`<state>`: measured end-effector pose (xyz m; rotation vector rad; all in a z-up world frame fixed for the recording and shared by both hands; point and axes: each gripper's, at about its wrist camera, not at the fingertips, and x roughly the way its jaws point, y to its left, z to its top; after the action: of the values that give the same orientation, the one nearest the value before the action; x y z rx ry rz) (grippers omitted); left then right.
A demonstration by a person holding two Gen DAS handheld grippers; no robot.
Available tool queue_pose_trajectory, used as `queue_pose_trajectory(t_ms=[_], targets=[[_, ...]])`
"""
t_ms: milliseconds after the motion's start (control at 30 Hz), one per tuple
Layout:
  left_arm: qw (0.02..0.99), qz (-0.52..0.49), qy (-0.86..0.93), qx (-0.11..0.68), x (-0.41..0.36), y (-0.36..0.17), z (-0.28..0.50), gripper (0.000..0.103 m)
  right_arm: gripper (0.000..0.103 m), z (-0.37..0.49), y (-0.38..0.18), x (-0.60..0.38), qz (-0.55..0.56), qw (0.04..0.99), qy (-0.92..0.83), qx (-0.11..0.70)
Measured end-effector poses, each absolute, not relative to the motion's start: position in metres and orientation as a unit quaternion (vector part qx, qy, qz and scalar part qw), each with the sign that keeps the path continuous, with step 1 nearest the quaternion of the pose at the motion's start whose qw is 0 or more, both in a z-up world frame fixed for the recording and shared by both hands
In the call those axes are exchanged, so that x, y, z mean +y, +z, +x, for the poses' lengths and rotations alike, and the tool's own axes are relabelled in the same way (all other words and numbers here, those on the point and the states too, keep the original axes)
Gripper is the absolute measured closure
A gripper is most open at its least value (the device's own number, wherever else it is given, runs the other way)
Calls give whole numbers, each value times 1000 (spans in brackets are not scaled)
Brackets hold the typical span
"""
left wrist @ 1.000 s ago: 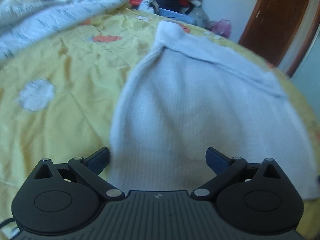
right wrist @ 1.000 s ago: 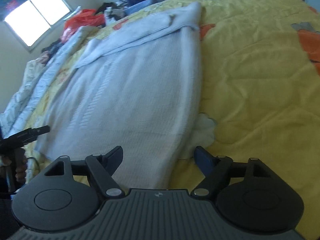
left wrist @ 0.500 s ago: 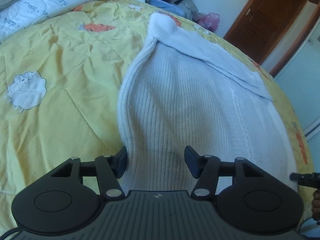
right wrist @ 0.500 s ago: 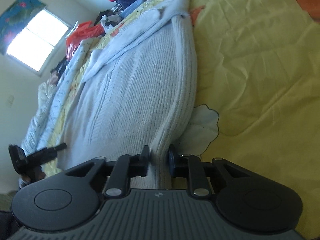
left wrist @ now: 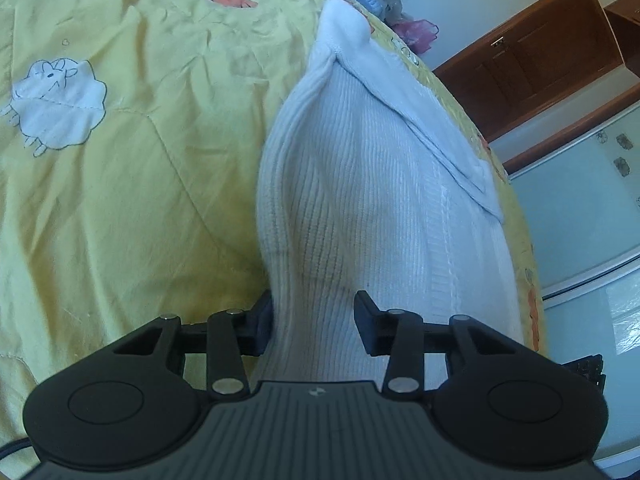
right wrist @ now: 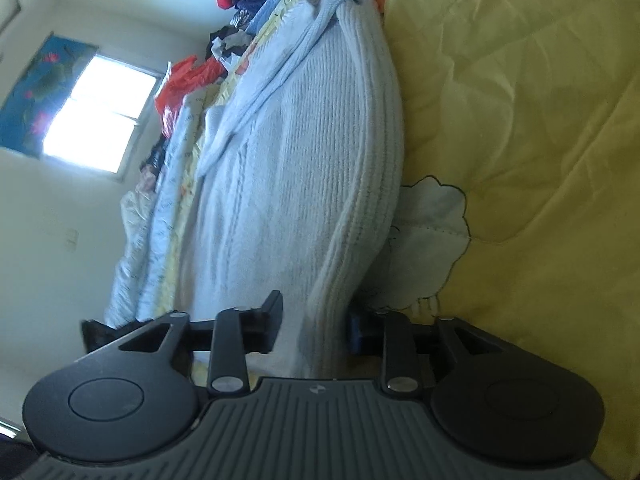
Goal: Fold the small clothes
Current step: 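Grasp the cardigan's side edge with both grippers, then lift the side edge with both grippers and fold it over the body, then open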
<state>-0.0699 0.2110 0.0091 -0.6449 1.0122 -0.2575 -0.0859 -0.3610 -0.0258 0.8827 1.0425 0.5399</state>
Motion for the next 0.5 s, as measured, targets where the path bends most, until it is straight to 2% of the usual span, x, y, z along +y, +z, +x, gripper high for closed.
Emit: queue_pose_trajectory(t_ms=[33,67,100,133,167,300,500], targets=[[820,-295,-119,476,209,10,-69,65,63,-85,-26,-359,402,742,247,475],[823,-281,-112,480,207,10,-68,82,65,-85,-25,-357,399,744,248,475],[828,-260,-98,487,203,11,-66,95,75,-84,-25,-355,392,746,248,479],[831,-247,-96,489,202,12,-65,95,87,-83,-25,-353,380,747,246,486],[834,-235,-97,490,200,13,-64,95,89,-82,-24,-352,373,750,247,487],[842,-204,-98,489,195,23,-62,95,88,-81,-15,-351,363,758,254,479],[862,-236,-137,428,208,63,-48,95,88,-69,13,-365,417,756,292,411]])
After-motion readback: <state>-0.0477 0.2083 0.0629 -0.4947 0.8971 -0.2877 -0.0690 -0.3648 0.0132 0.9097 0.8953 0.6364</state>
